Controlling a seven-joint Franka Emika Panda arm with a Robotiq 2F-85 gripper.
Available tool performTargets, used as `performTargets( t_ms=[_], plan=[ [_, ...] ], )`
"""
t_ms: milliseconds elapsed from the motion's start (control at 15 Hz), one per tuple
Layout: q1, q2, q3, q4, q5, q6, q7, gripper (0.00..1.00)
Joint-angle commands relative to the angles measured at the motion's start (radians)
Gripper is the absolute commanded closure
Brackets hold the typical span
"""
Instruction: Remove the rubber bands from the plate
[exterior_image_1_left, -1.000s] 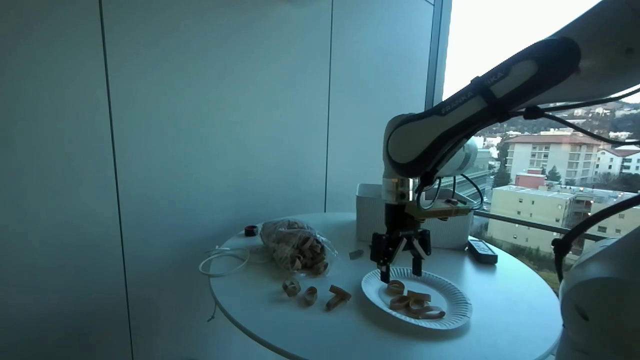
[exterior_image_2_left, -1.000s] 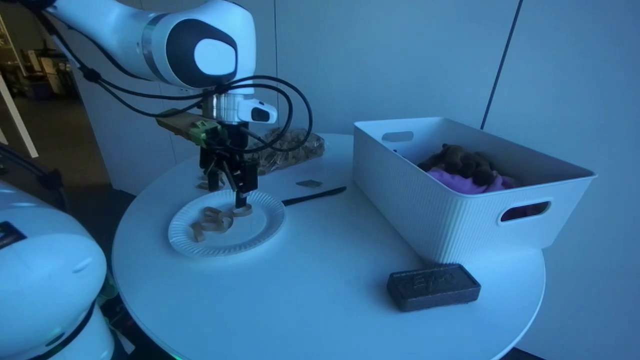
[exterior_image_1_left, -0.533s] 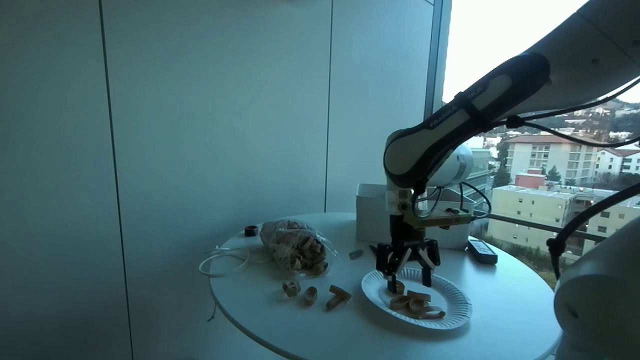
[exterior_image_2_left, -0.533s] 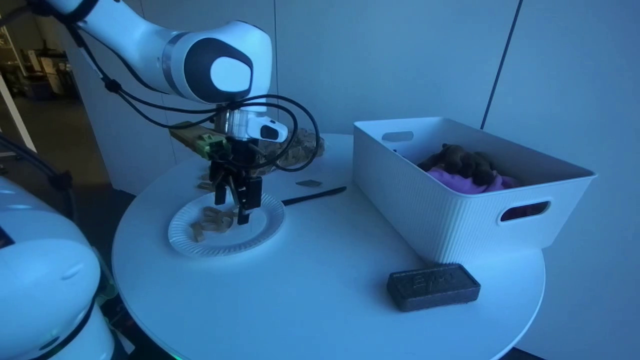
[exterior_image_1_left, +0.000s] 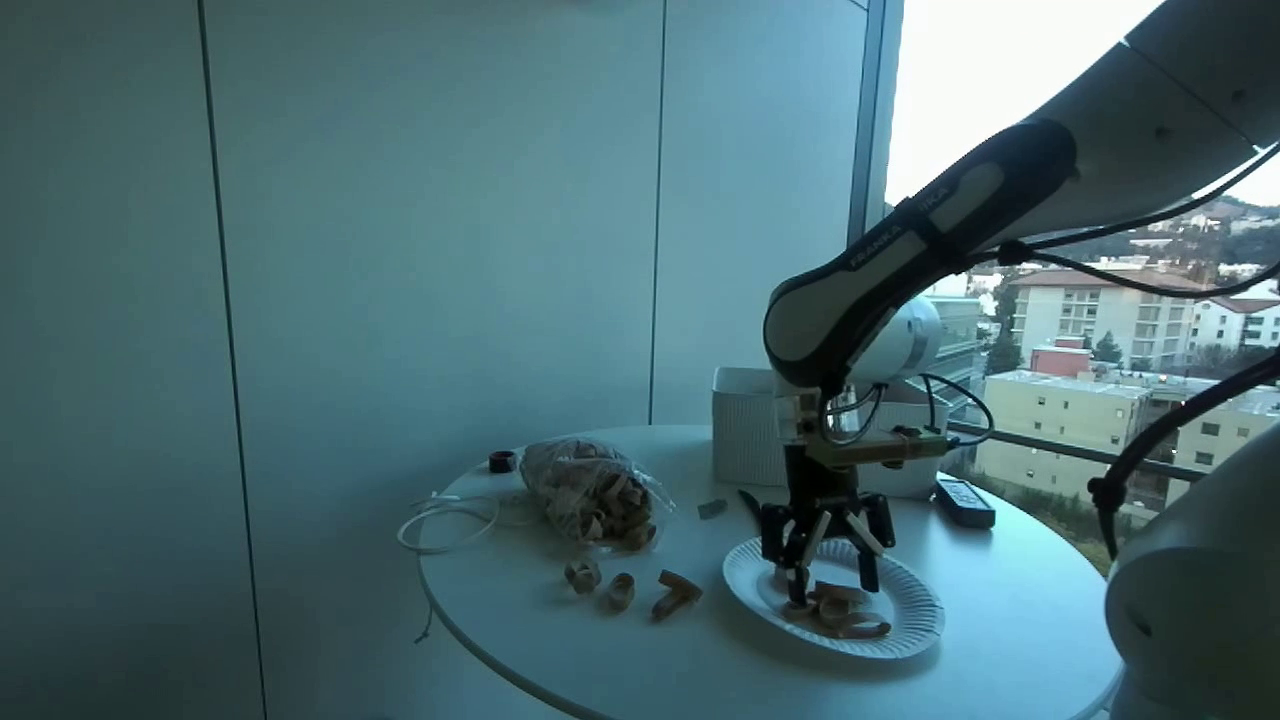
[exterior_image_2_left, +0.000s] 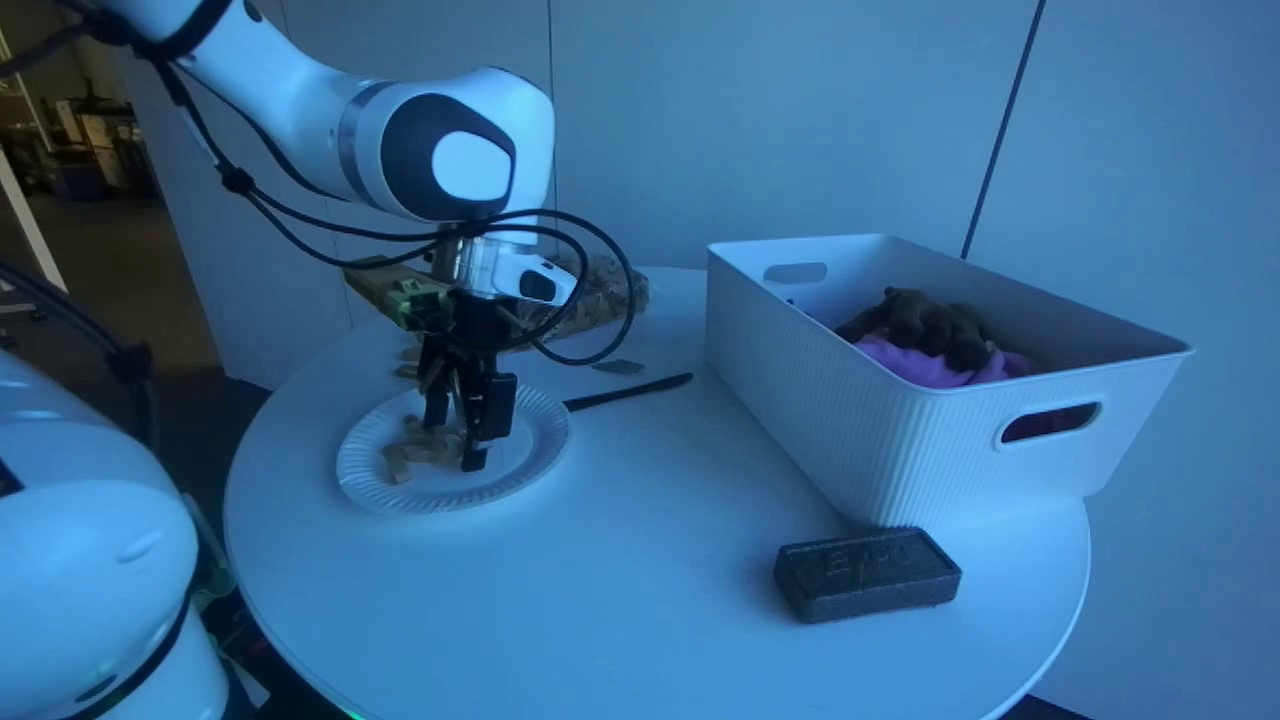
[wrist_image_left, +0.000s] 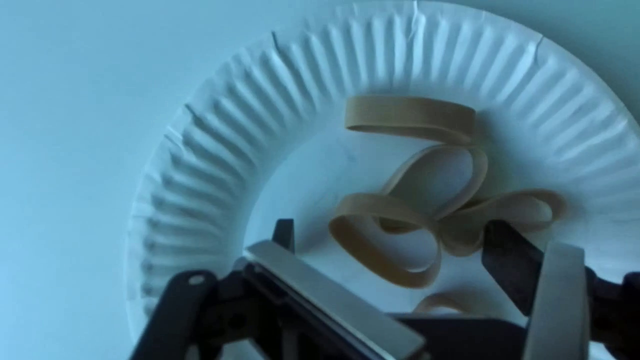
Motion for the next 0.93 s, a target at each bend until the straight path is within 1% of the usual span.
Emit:
performTargets(
  t_ms=[0,67,333,533,667,733,800,867],
  plan=[
    [-0.01,0.008,-0.005,0.001,0.008,-0.026,0.032,0.34],
    [-0.011,0.007,-0.004,0.003,0.006,-0.032,0.036,0.44],
    [-0.01,0.008,0.0,0.018,0.004,-0.05,0.049,0.72],
    [-0.014,0.007,-0.002,0.024,0.003,-0.056,0.059,0.95],
    [-0.015,0.004,-0.003,0.026,0.005,-0.059,0.065,1.0],
    [-0.015,0.003,-0.003,0.028,0.006,-0.06,0.069,1.0],
    [-0.015,-0.003,-0.003,0.028,0.006,-0.06,0.071,0.97],
    [-0.012,-0.011,-0.002,0.028,0.007,-0.058,0.071,0.97]
  ],
)
